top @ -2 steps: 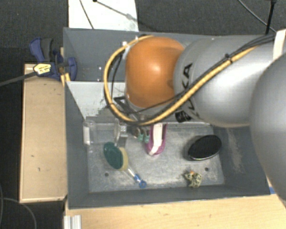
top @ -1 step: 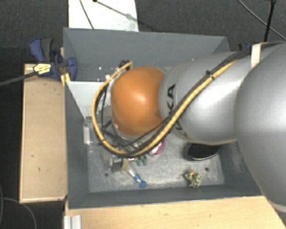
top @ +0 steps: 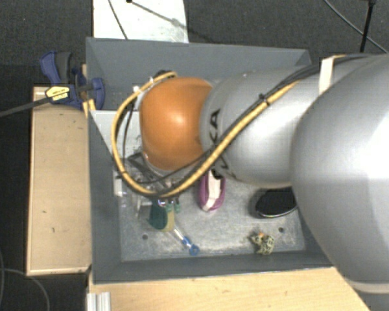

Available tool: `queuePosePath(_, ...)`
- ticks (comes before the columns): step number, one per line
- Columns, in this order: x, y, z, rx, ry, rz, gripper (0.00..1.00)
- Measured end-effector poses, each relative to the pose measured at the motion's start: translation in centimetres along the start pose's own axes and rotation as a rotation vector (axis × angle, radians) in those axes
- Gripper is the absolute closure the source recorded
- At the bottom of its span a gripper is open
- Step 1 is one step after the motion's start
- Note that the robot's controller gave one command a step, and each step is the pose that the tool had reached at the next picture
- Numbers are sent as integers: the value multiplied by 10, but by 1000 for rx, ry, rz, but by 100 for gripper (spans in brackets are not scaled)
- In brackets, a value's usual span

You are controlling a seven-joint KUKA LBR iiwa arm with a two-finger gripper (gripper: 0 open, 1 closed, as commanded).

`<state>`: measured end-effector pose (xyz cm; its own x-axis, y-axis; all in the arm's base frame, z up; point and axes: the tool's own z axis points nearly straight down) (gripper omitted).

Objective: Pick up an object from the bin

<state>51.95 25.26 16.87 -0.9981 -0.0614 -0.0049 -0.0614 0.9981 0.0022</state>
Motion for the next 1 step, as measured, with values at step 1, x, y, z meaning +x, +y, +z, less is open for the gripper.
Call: queuePosePath(1,-44,-12,49,1,1,-4,100)
